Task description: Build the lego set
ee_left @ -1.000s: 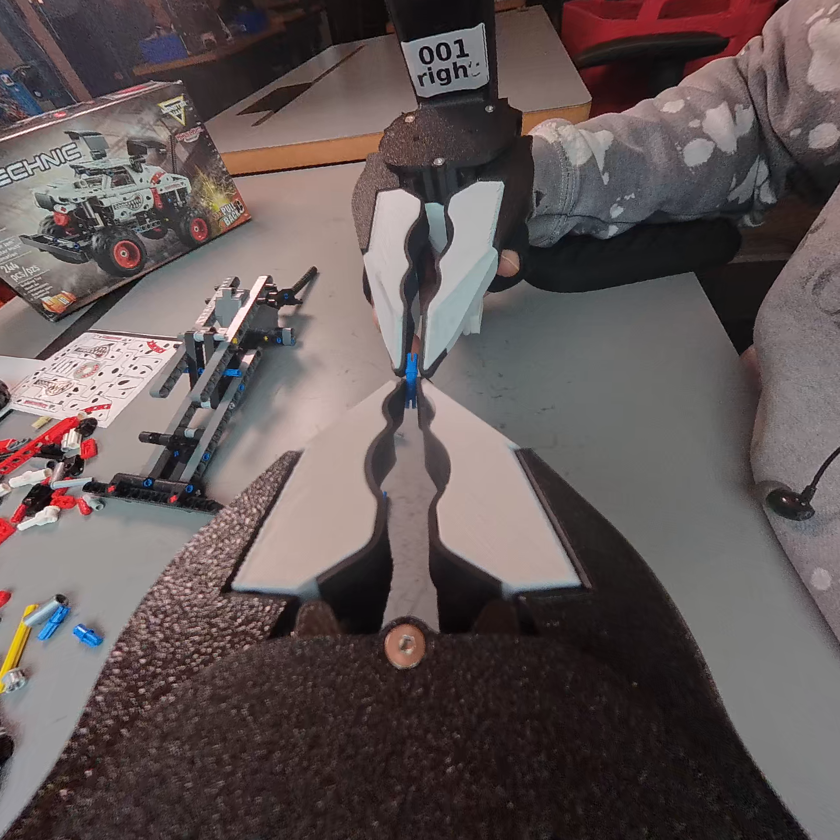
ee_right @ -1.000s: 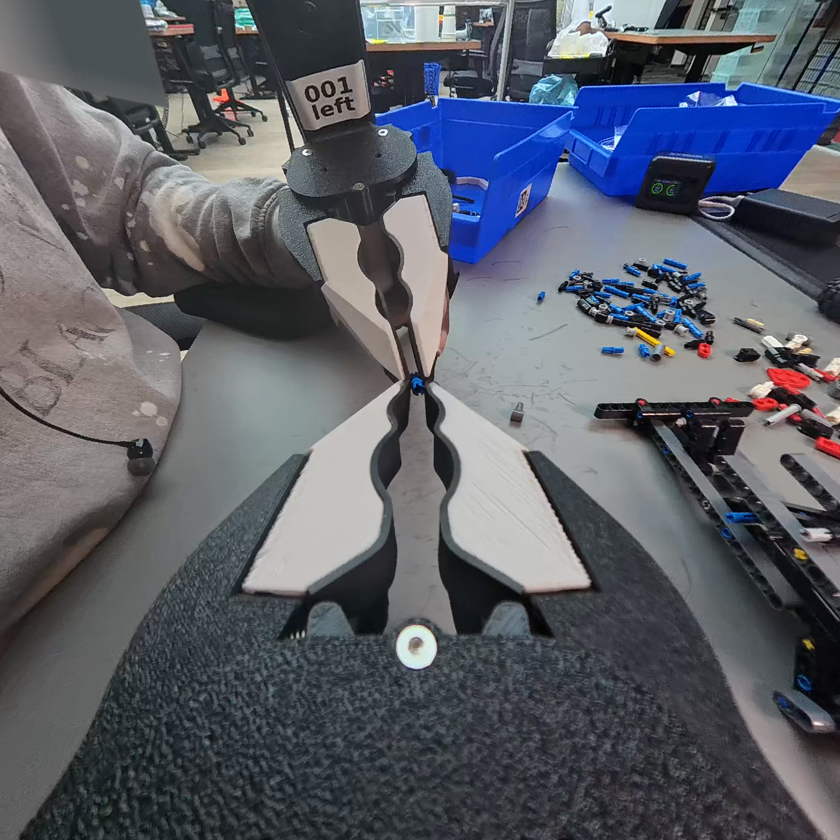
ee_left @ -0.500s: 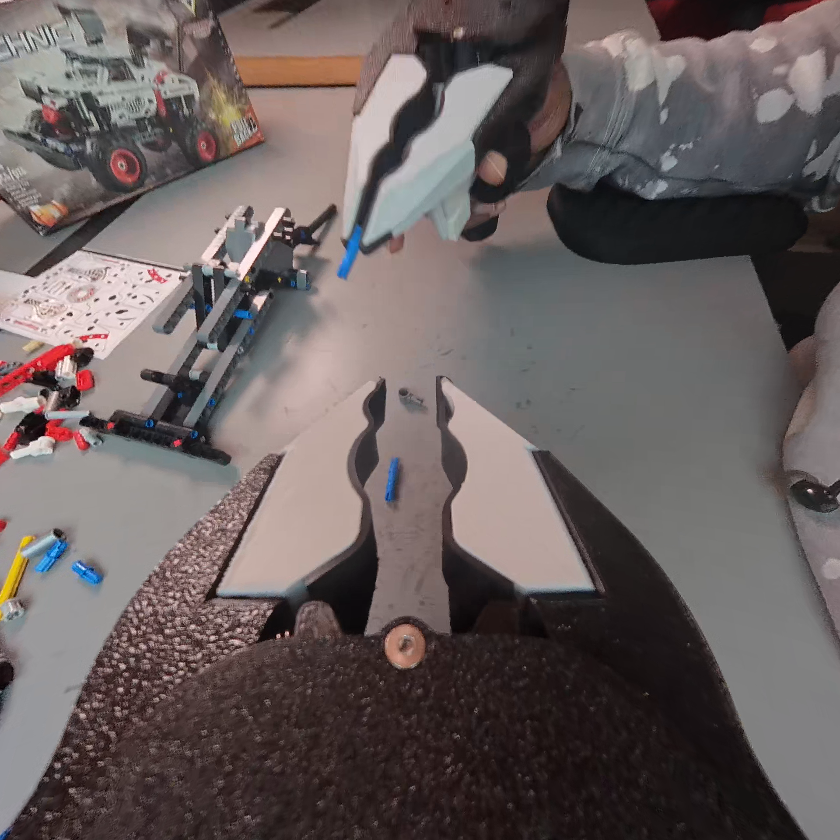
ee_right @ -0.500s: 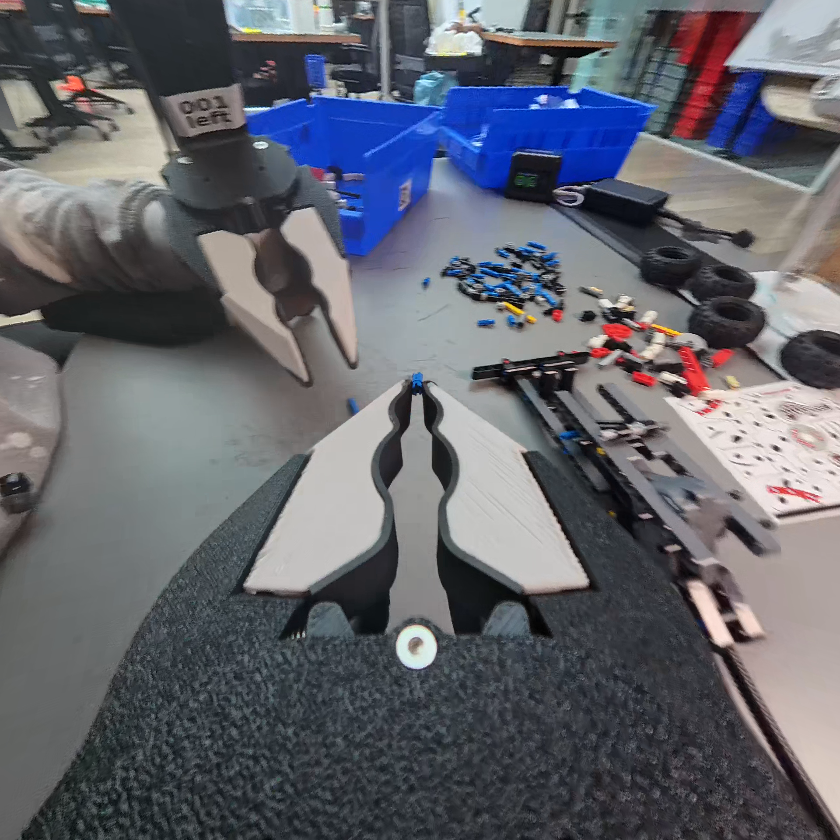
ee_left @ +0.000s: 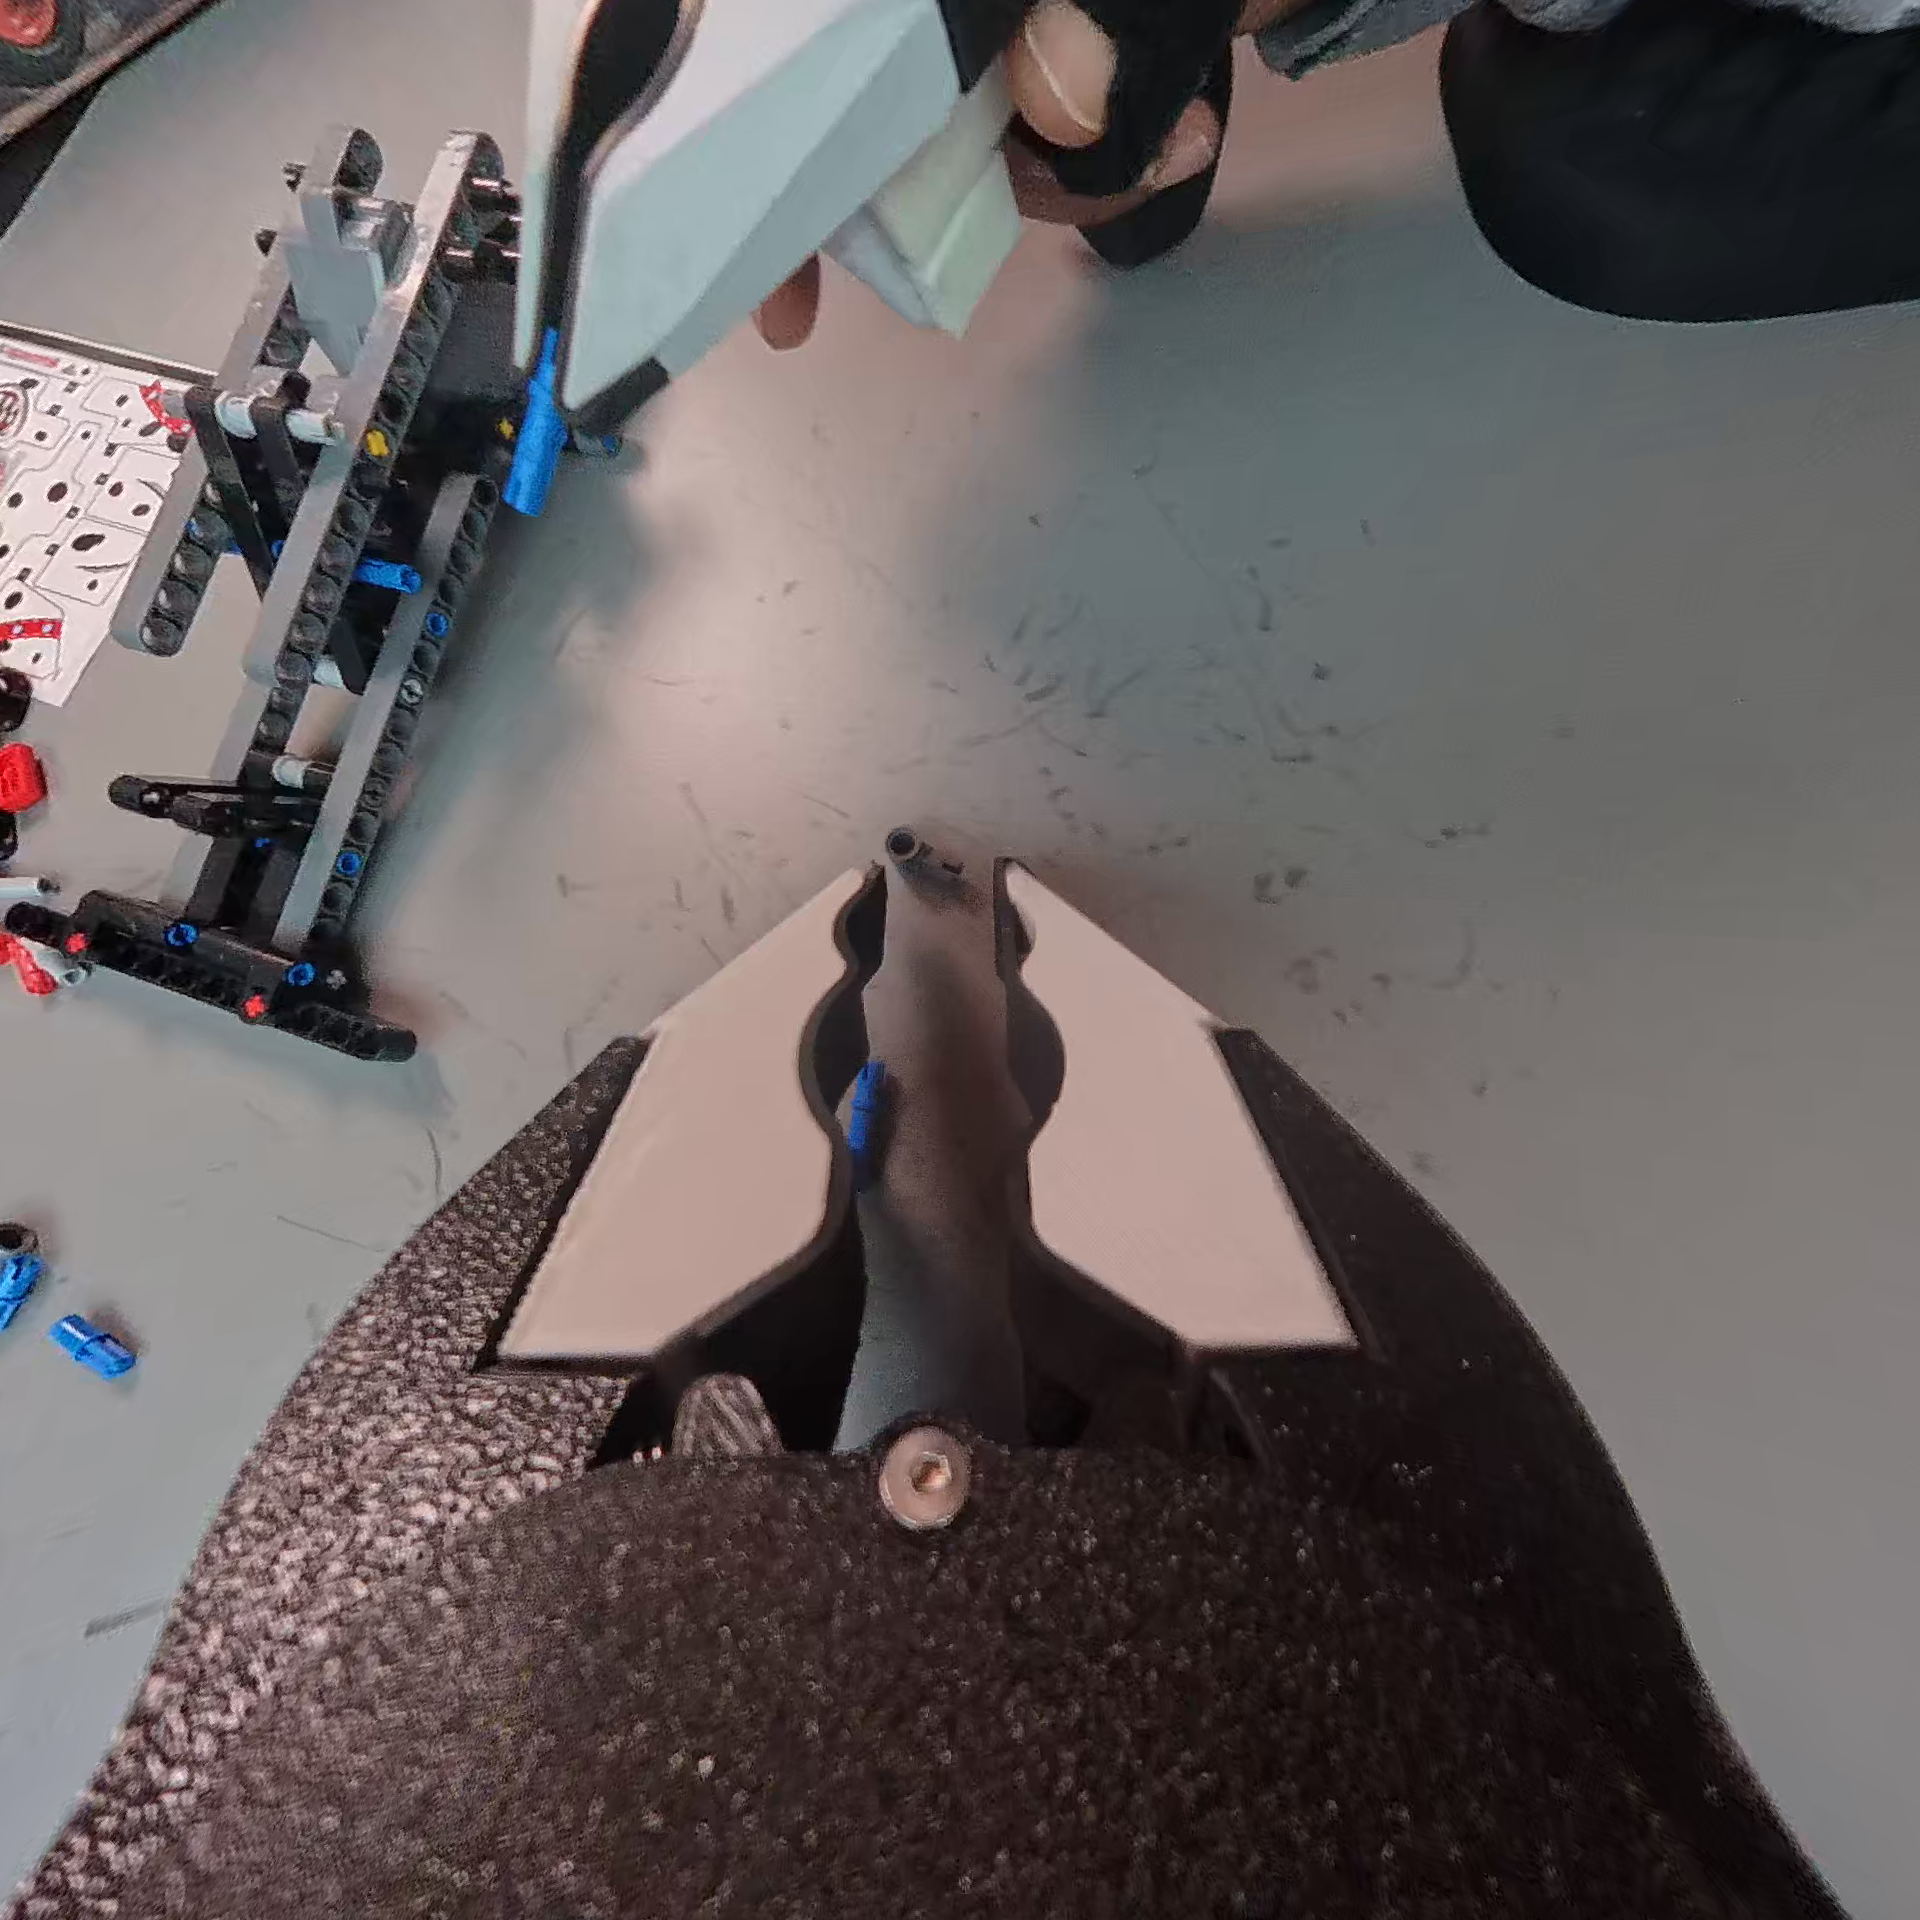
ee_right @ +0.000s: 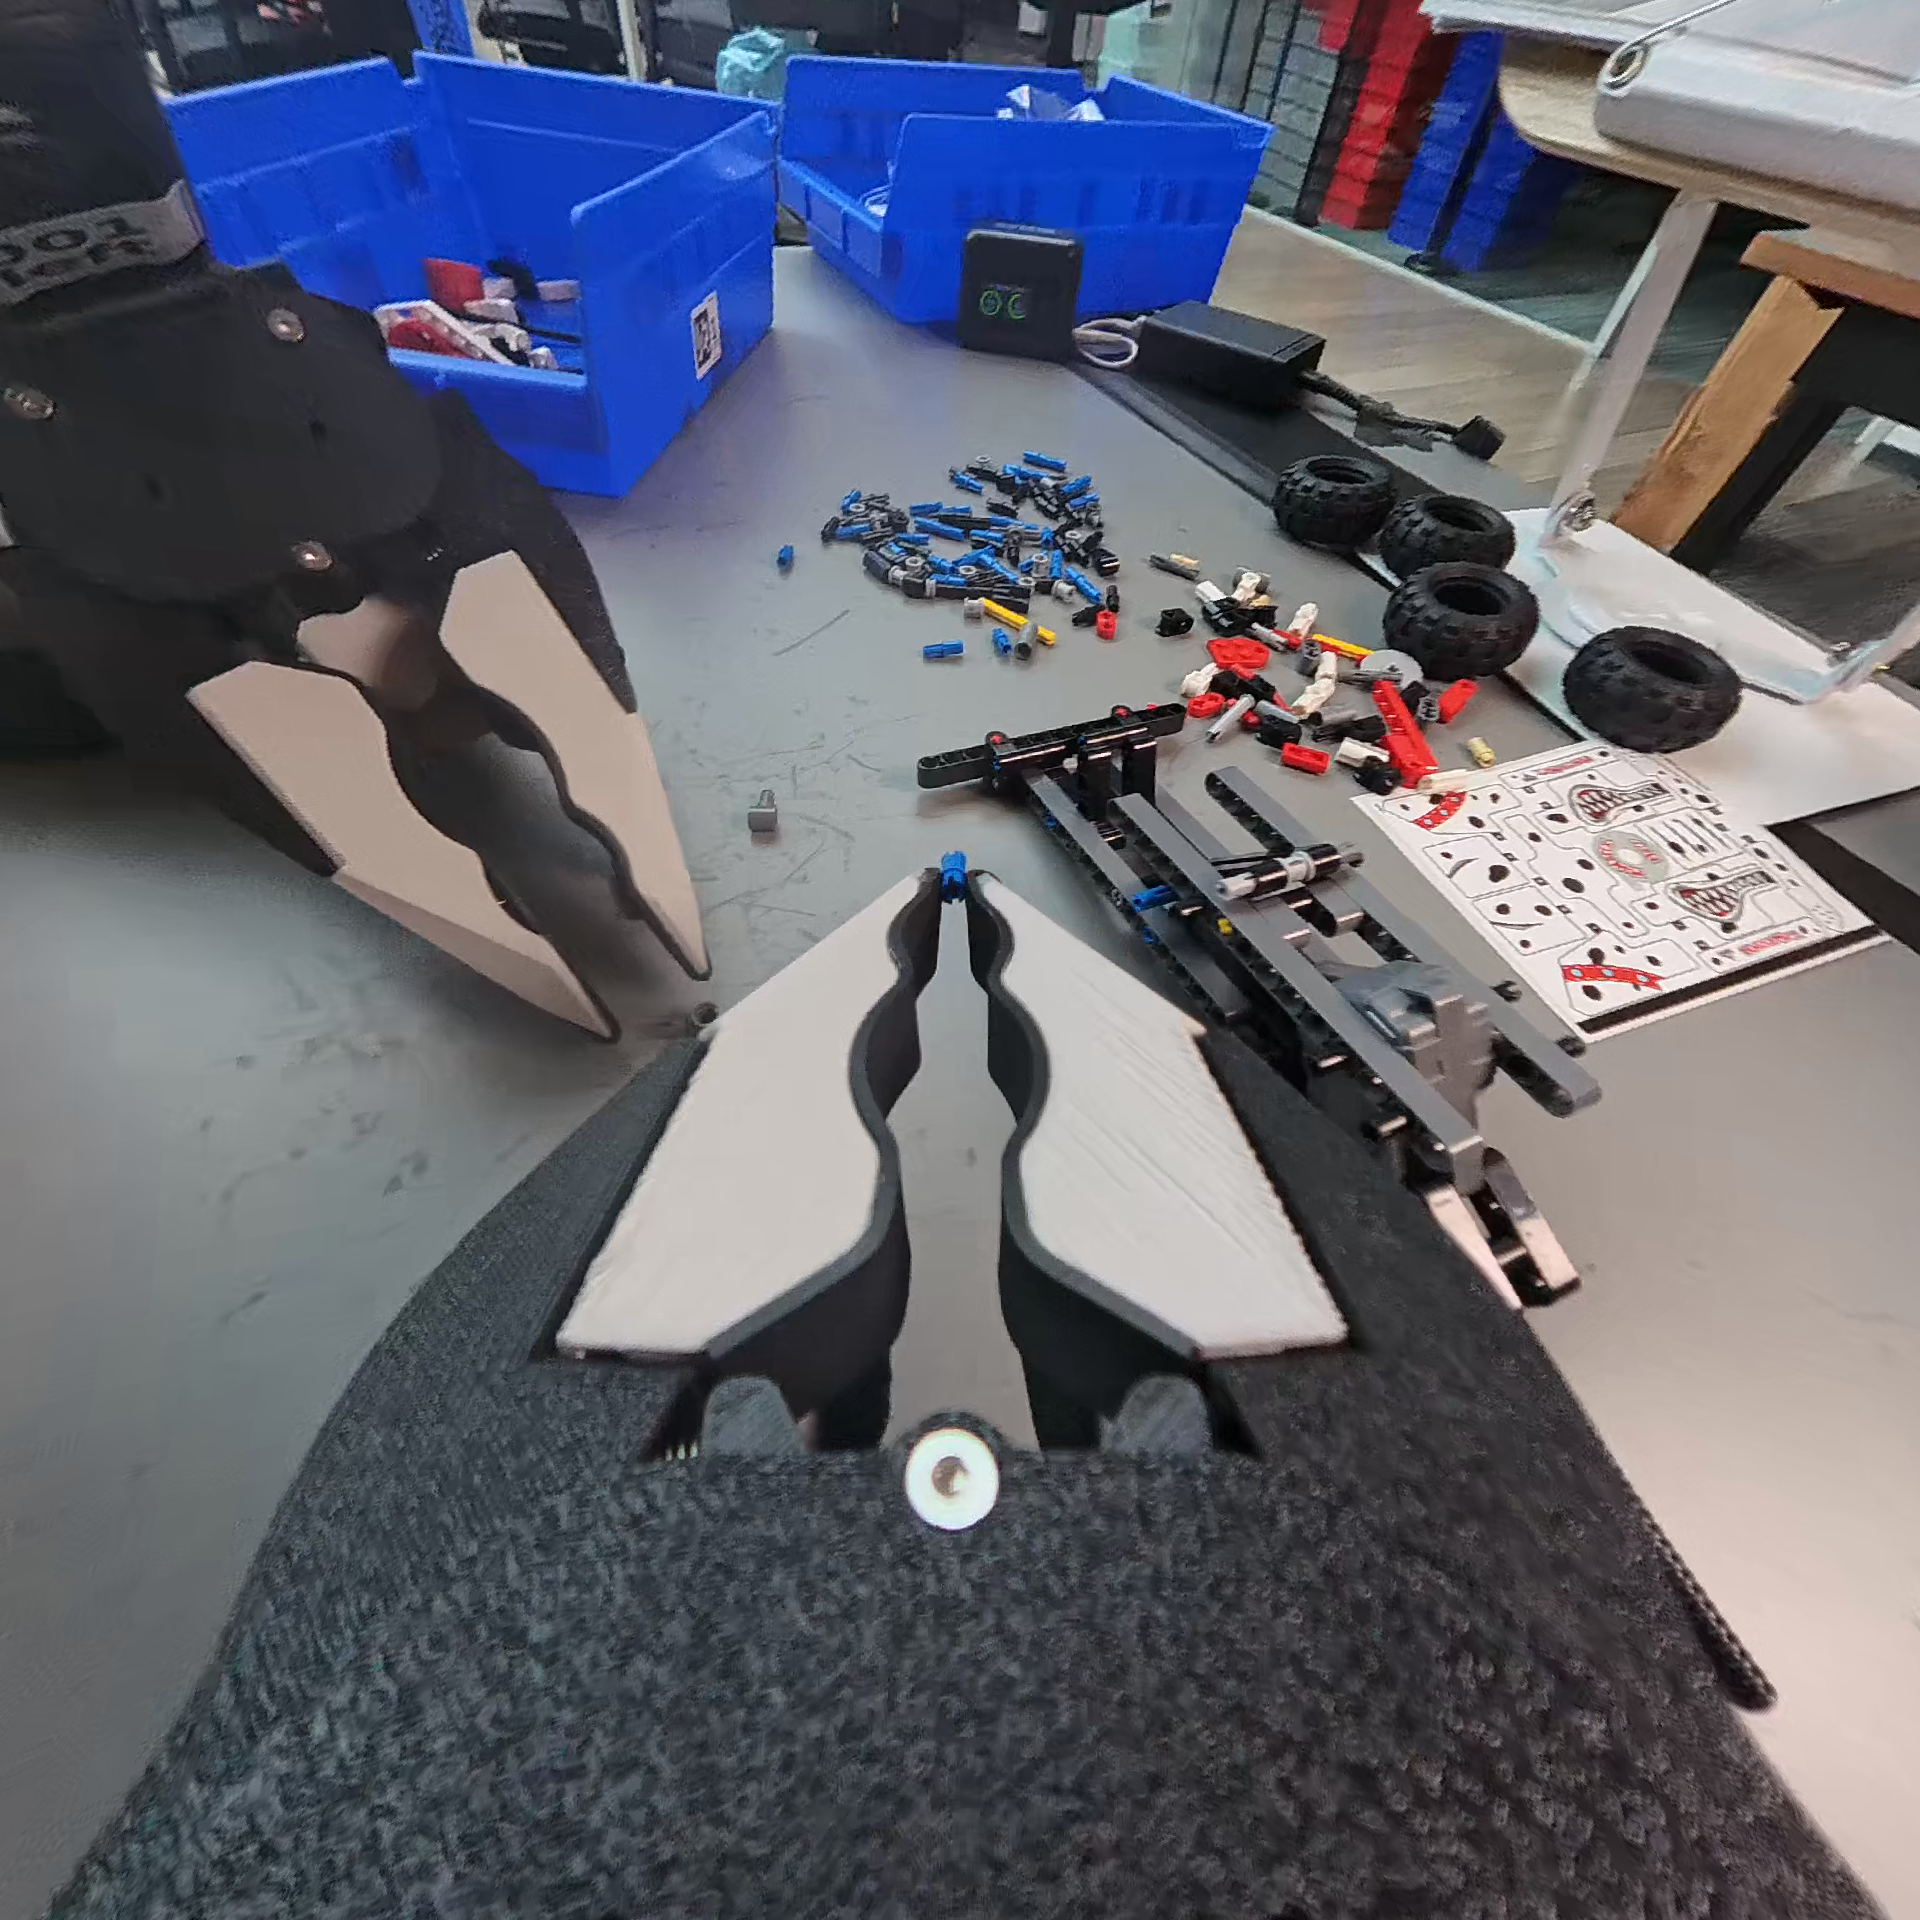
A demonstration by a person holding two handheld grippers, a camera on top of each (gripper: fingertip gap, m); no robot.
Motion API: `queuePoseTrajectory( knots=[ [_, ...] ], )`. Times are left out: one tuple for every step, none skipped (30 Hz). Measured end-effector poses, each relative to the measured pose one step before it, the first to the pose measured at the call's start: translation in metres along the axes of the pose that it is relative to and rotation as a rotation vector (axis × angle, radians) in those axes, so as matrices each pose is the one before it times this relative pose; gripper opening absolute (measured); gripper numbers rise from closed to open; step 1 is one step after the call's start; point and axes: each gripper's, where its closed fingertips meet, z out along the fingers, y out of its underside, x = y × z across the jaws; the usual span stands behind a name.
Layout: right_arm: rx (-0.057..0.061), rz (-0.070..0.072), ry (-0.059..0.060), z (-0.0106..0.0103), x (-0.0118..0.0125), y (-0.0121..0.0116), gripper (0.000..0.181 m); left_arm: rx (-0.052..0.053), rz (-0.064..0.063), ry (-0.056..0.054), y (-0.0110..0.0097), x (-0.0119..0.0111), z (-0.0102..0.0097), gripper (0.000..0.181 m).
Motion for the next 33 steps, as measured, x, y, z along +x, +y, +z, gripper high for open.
queuePoseTrajectory(
  knots=[
    [-0.0112,-0.0121,-0.0231,0.00076,-0.00465,0.00177,0.004,-0.0080,-0.0125,-0.0127,-0.00079,-0.00127,0.00215,0.022],
    [-0.0128,-0.0145,-0.0272,0.00055,-0.00550,0.00176,0.004,-0.0096,-0.0144,-0.0076,-0.00055,-0.00035,0.00227,0.022],
    [-0.0109,-0.0165,-0.0230,0.00045,-0.00515,0.00131,0.004,-0.0112,-0.0158,-0.0121,-0.00005,-0.00127,0.00233,0.022],
    [-0.0102,-0.0173,-0.0191,0.00032,-0.00475,0.00121,0.004,-0.0105,-0.0104,-0.0135,0.00019,-0.00167,0.00193,0.023],
    [-0.0111,-0.0156,-0.0184,0.00015,-0.00447,0.00127,0.004,-0.0080,-0.0057,-0.0083,0.00010,-0.00113,0.00162,0.022],
    [-0.0102,-0.0129,-0.0121,0.00015,-0.00306,0.00110,0.004,-0.0060,-0.0033,-0.0025,0.00000,-0.00045,0.00126,0.017],
    [-0.0053,-0.0101,-0.0032,0.00012,-0.00137,0.00053,0.004,-0.0043,-0.0008,0.0030,-0.00018,0.00000,0.00075,0.017],
    [-0.0043,-0.0050,-0.0053,-0.00009,-0.00124,0.00039,0.004,-0.0039,0.0029,0.0059,-0.00026,0.00013,0.00007,0.016],
    [-0.0037,-0.0009,-0.0072,0.00002,-0.00102,0.00059,0.004,-0.0062,0.0108,0.0044,0.00039,-0.00046,-0.00048,0.016],
    [-0.0028,-0.0002,-0.0060,-0.00020,-0.00069,0.00075,0.004,-0.0076,0.0210,0.0095,0.00091,0.00020,-0.00160,0.016],
    [-0.0043,0.0002,-0.0125,-0.00028,-0.00155,0.00106,0.004,-0.0097,0.0270,0.0244,0.00123,0.00229,-0.00299,0.016],
    [-0.0077,0.0011,-0.0234,-0.00017,-0.00332,0.00177,0.004,-0.0220,0.0229,0.0384,0.00309,0.00378,-0.00390,0.016],
    [-0.0109,0.0014,-0.0289,-0.00005,-0.00436,0.00233,0.004,-0.0263,0.0176,0.0416,0.00379,0.00375,-0.00455,0.016],
    [-0.0143,-0.0016,-0.0278,0.00023,-0.00444,0.00307,0.004,-0.0207,0.0158,0.0529,0.00327,0.00552,-0.00502,0.016],
    [-0.0154,-0.0052,-0.0249,0.00058,-0.00435,0.00307,0.004,-0.0280,0.0090,0.0738,0.00414,0.00857,-0.00504,0.016],
    [-0.0187,-0.0058,-0.0278,0.00092,-0.00511,0.00326,0.004,-0.0424,0.0065,0.0780,0.00591,0.00939,-0.00450,0.016],
    [-0.0154,-0.0053,-0.0231,0.00125,-0.00453,0.00274,0.004,-0.0511,0.0150,0.0649,0.00670,0.00775,-0.00350,0.016],
    [-0.0101,-0.0052,-0.0154,0.00136,-0.00343,0.00156,0.004,-0.0552,0.0204,0.0546,0.00661,0.00628,-0.00225,0.016],
    [-0.0077,-0.0063,-0.0098,0.00131,-0.00264,0.00088,0.004,-0.0531,0.0187,0.0523,0.00533,0.00516,-0.00117,0.013],
    [-0.0069,-0.0055,-0.0060,0.00117,-0.00195,0.00054,0.004,-0.0433,0.0170,0.0426,0.00303,0.00274,-0.00018,0.012],
    [-0.0055,-0.0042,-0.0020,0.00085,-0.00109,0.00038,0.004,-0.0288,0.0132,0.0284,0.00022,-0.00029,-0.00007,0.011],
    [-0.0044,-0.0037,-0.0008,0.00056,-0.00093,0.00045,0.004,-0.0199,0.0071,0.0202,-0.00121,-0.00187,-0.00004,0.011],
    [-0.0027,-0.0025,-0.0003,0.00041,-0.00062,0.00029,0.004,-0.0181,0.0044,0.0185,-0.00119,-0.00176,0.00009,0.011],
    [-0.0023,-0.0016,0.0013,0.00042,-0.00014,0.00026,0.004,-0.0169,0.0033,0.0148,-0.00074,-0.00140,0.00002,0.011],
    [-0.0022,-0.0008,0.0016,0.00021,0.00007,0.00029,0.004,-0.0100,-0.0009,-0.0043,-0.00082,-0.00337,-0.00045,0.012],
    [-0.0003,0.0003,0.0001,0.00014,-0.00006,0.00005,0.004,0.0001,-0.0035,-0.0211,-0.00121,-0.00500,-0.00120,0.013],
    [0.0008,0.0013,-0.0018,0.00015,-0.00022,-0.00004,0.004,0.0082,-0.0043,-0.0186,-0.00092,-0.00376,-0.00196,0.014],
    [0.0004,0.0005,-0.0005,0.00000,-0.00001,-0.00003,0.004,0.0192,-0.0040,-0.0156,-0.00102,-0.00204,-0.00260,0.015],
    [0.0011,0.0004,-0.0009,-0.00020,-0.00004,-0.00008,0.004,0.0310,-0.0062,-0.0237,-0.00147,-0.00193,-0.00330,0.016],
    [0.0018,0.0007,-0.0014,-0.00015,-0.00014,-0.00018,0.004,0.0342,-0.0132,-0.0258,-0.00085,-0.00143,-0.00351,0.016],
    [0.0012,0.0007,-0.0020,-0.00015,-0.00010,-0.00012,0.004,0.0315,-0.0174,-0.0252,0.00069,-0.00052,-0.00331,0.016],
    [0.0008,0.0000,-0.0021,-0.00005,-0.00025,-0.00004,0.004,0.0288,-0.0201,-0.0306,0.00213,-0.00051,-0.00314,0.016],
    [0.0010,0.0000,-0.0017,-0.00017,-0.00022,-0.00009,0.004,0.0255,-0.0271,-0.0281,0.00301,0.00068,-0.00263,0.016]
  ],
)
